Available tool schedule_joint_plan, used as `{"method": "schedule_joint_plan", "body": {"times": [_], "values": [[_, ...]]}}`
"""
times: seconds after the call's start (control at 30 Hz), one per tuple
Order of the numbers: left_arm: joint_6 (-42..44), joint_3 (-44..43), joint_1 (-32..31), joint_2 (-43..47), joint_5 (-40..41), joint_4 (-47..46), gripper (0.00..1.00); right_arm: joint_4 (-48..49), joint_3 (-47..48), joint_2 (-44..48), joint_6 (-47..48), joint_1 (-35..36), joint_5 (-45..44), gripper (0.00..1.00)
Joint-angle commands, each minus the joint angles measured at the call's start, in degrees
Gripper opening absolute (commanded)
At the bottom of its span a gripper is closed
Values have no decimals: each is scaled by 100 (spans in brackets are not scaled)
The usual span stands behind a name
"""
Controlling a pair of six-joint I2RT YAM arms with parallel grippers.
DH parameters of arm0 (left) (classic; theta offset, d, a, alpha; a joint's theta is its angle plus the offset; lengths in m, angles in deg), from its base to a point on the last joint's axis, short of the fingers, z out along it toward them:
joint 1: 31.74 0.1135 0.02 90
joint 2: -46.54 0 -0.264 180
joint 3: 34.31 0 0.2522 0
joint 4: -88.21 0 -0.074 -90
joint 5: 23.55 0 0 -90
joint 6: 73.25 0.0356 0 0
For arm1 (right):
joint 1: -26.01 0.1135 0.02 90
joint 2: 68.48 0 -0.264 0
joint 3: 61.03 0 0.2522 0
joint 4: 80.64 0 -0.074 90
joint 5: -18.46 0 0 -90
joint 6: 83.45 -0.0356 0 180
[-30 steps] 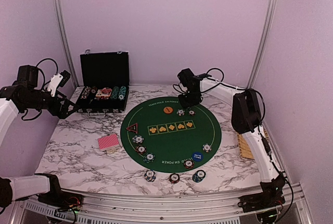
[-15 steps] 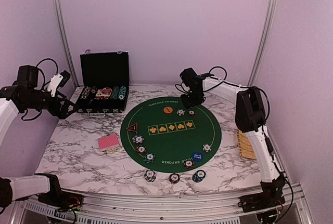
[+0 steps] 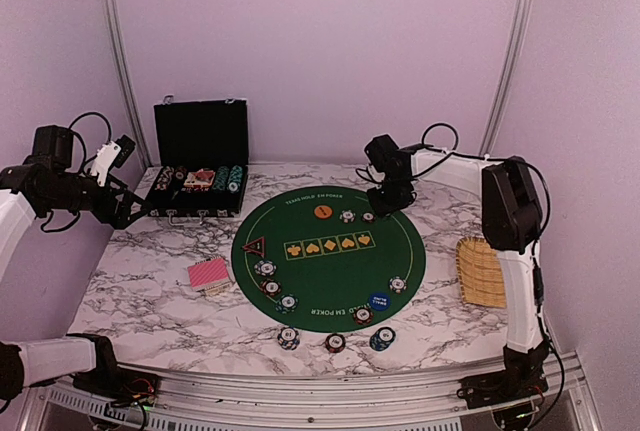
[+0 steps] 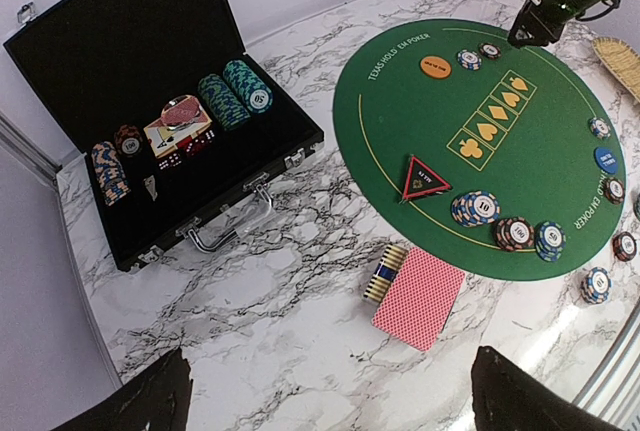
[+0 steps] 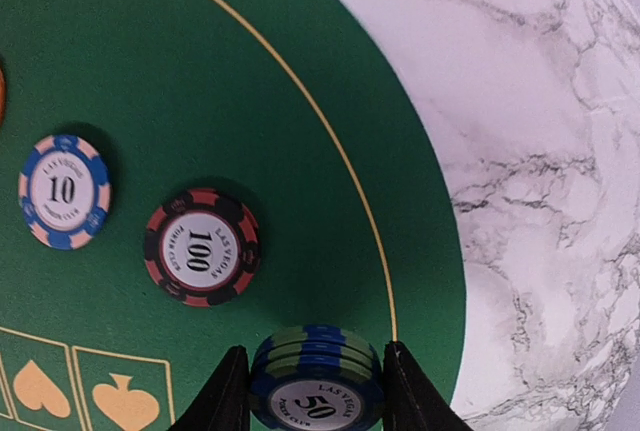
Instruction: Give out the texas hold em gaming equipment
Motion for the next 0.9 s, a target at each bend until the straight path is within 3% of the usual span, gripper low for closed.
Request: {"method": "schedule_joint_plan", "body": {"times": [0.0, 0.53, 0.73, 0.87], "values": [[34, -99, 15, 82, -63, 199, 99, 294, -298, 205, -69, -95, 113, 15], [87, -63, 19, 66, -54, 200, 99, 301, -49, -135, -59, -179, 356, 19], [112, -57, 27, 65, -46, 199, 99, 219, 1, -114, -39, -184, 316, 37], [116, -47, 21, 87, -26, 207, 99, 178, 25, -65, -35, -184, 286, 41]]}}
